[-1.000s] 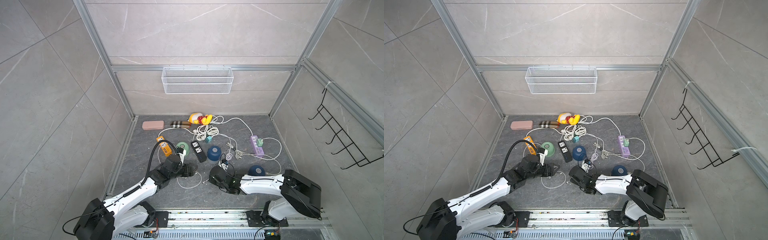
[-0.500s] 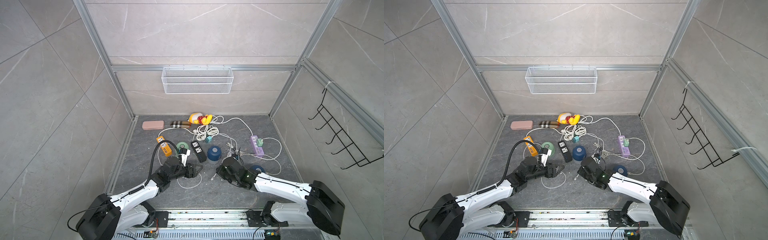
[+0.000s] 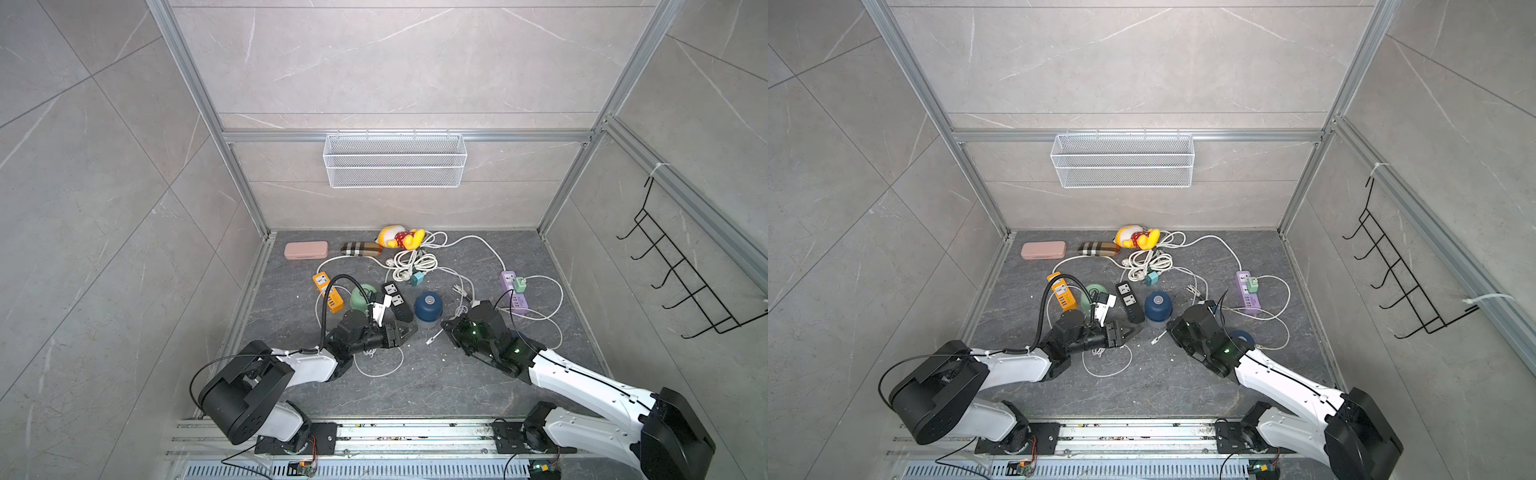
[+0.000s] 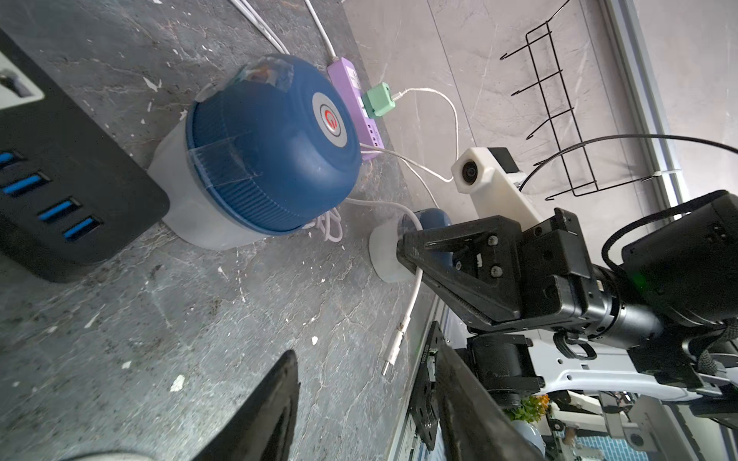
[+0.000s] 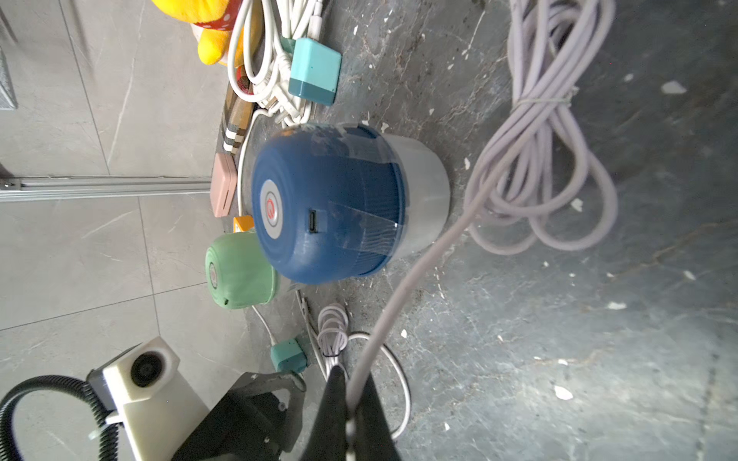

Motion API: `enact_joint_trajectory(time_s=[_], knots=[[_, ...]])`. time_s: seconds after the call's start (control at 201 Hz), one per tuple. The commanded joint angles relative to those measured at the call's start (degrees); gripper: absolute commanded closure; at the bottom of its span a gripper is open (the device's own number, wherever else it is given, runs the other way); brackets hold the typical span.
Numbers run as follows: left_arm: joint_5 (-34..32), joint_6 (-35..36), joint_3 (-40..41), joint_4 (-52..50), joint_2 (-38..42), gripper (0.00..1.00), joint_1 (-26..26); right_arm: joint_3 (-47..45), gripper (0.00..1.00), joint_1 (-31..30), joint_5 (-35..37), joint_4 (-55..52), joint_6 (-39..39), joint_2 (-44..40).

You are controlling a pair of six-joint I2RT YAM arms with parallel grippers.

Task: Charge the cordless meat grinders
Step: Pick up the charging cable from the center of the board.

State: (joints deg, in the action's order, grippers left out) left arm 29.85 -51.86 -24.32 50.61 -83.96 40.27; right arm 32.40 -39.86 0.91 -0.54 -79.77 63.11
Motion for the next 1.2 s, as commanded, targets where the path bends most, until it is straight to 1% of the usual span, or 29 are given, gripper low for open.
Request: enact_joint_trajectory(time_s=[0.0,0.164,0.413,0.568,0.807,1.031,1.195], knots=[[1.09,-2.73,-2.73,7.53,-0.58,0.44,1.40,-1.08,1.00,0.50,-1.08,5.58,-2.42,0.83],[-0.20,-1.34,-3.01,3.66,-0.25,0.44,1.99,-2.34,1.00,0.91,-1.30,9.65,-4.29,1.67],[-1.13,-1.19,-3.84,2.64,-1.49,0.46,2.84,-4.25,1.00,1.33,-2.48,16.88,-7.28,4.46],[-0.89,-1.69,-4.26,2.64,-2.77,0.48,3.35,-4.78,1.00,1.28,-2.75,18.92,-7.95,5.27],[-1.01,-1.69,-4.15,2.12,-3.05,0.51,3.50,-5.39,1.00,1.27,-1.63,19.83,-7.86,3.90],[0.45,-2.54,-5.01,2.12,-3.75,0.58,3.56,-5.93,1.00,1.27,-1.28,20.48,-7.94,3.78],[0.13,-2.57,-4.86,1.96,-3.43,0.63,3.59,-5.84,1.00,1.27,-1.09,20.65,-7.77,3.71]])
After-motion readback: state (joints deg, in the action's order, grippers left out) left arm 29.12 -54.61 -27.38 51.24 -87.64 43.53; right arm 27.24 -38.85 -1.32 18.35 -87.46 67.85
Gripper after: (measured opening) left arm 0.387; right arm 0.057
